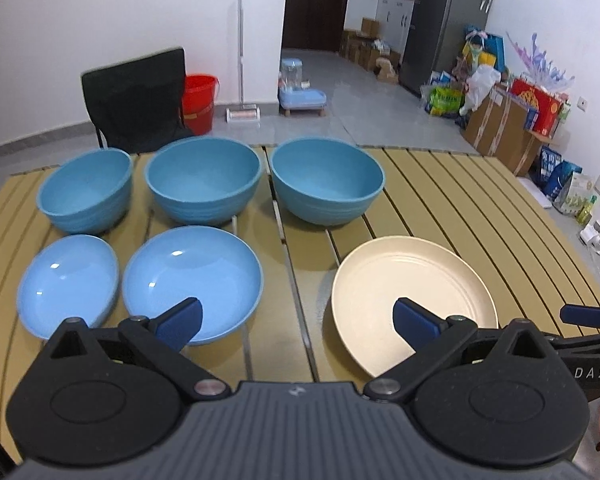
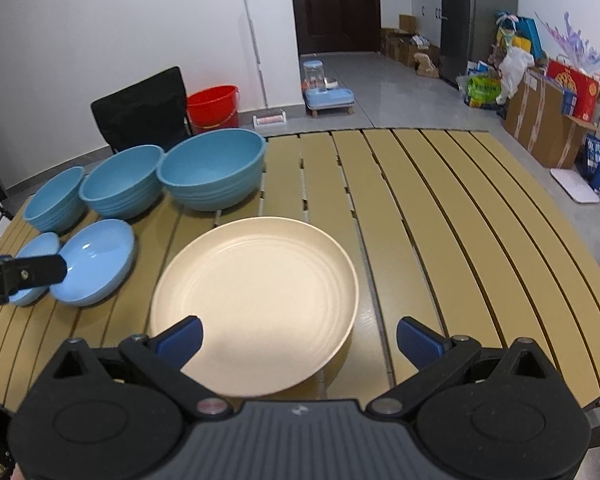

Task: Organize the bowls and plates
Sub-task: 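Reach the left gripper to the cream plate rim and close on it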

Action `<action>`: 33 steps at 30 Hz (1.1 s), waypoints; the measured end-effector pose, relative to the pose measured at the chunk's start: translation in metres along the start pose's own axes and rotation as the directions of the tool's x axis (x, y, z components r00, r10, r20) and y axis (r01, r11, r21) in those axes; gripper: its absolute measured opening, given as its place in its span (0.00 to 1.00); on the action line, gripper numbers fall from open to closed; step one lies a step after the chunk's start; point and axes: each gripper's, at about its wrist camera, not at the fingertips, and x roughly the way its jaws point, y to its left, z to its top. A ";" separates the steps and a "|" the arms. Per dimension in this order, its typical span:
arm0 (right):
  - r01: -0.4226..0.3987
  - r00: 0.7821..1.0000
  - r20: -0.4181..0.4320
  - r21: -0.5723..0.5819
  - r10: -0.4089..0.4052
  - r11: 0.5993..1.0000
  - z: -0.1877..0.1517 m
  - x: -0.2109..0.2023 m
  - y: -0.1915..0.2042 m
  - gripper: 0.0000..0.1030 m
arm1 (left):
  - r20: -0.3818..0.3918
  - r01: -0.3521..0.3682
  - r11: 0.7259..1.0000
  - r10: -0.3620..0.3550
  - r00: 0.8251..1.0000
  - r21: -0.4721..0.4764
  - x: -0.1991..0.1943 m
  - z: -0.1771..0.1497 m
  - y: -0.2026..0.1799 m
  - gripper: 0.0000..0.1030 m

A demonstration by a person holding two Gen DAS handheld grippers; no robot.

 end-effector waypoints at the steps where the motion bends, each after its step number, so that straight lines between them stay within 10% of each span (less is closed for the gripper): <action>1: 0.004 1.000 -0.008 0.006 -0.004 1.000 0.002 0.005 -0.003 1.00 | -0.014 0.000 1.000 0.000 1.000 -0.002 0.007 0.002 -0.001 1.00; 17: -0.003 0.991 -0.133 0.053 0.010 0.999 0.029 0.072 -0.047 0.78 | -0.267 -0.003 0.995 -0.025 0.963 -0.105 0.111 0.024 -0.008 0.99; 33: -0.063 0.978 -0.187 0.154 0.091 0.986 0.025 0.096 -0.073 0.18 | -0.378 0.007 0.988 -0.065 0.923 -0.153 0.149 0.020 -0.014 0.56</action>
